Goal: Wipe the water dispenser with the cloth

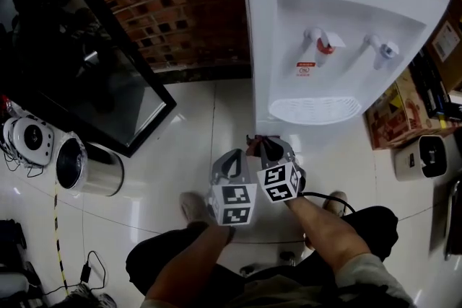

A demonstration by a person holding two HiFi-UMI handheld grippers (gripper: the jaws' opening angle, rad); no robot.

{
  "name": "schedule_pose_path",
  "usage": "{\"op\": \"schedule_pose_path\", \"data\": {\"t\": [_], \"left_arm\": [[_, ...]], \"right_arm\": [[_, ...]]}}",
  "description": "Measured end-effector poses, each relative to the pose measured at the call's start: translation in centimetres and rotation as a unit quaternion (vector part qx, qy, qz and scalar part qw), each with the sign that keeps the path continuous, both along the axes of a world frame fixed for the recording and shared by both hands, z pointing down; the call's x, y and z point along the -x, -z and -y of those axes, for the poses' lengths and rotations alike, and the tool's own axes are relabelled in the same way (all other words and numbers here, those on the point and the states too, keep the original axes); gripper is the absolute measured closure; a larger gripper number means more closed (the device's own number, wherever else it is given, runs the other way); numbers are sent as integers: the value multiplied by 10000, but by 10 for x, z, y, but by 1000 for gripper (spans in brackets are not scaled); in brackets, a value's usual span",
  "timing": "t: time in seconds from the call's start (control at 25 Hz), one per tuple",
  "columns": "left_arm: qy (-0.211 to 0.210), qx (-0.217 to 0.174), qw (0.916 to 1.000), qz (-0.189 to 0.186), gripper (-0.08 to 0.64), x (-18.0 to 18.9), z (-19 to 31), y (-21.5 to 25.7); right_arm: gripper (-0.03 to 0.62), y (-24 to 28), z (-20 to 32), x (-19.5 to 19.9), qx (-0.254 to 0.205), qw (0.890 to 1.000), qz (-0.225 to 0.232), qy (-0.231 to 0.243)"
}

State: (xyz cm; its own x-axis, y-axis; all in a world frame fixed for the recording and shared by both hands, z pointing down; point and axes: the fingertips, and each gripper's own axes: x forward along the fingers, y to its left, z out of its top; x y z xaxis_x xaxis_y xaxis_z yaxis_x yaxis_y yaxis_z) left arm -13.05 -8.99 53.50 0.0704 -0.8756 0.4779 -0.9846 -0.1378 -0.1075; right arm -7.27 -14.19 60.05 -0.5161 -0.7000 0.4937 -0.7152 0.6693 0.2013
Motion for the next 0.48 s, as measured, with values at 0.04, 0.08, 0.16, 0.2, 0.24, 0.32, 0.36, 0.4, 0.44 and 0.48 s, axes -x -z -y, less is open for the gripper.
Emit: {"op": "schedule_pose_path", "data": {"t": [0.04, 0.08, 0.16, 0.2, 0.24, 0.32, 0.36, 0.4, 0.44, 0.48], "left_arm": [[22, 21, 10000, -4, 560, 1, 0, -2], [45, 39, 10000, -2, 560, 2, 1, -3], [92, 68, 9999, 12, 560, 5, 3, -5], [113, 77, 9999, 13, 560, 5, 4, -6], [126, 82, 9999, 7, 560, 4, 6, -6], [92, 88, 9999, 10, 560, -2, 9, -7], [44, 94, 9999, 20, 560, -7, 10, -8], [-17, 99, 9999, 27, 560, -13, 12, -9], [-85, 105, 9999, 28, 560, -20, 13, -10], [-153, 107, 9998, 24, 560, -28, 15, -10]], "right_arm": [[546, -2, 2, 0, 4, 10000, -21, 7], [546, -3, 3, 0, -2, 10000, -42, 35], [546, -4, 3, 0, -13, 9999, -80, 109], [546, -5, 3, 0, -9, 9999, -93, 135], [546, -6, 2, -2, -3, 9998, -107, 144], [546, -7, 4, -11, 12, 9999, -130, 91], [546, -7, 5, -16, 22, 9999, -140, 38], [546, -7, 6, -23, 30, 9999, -151, -24], [546, -7, 7, -30, 37, 9998, -160, -92], [546, -6, 9, -38, 44, 9997, -164, -163]]}}
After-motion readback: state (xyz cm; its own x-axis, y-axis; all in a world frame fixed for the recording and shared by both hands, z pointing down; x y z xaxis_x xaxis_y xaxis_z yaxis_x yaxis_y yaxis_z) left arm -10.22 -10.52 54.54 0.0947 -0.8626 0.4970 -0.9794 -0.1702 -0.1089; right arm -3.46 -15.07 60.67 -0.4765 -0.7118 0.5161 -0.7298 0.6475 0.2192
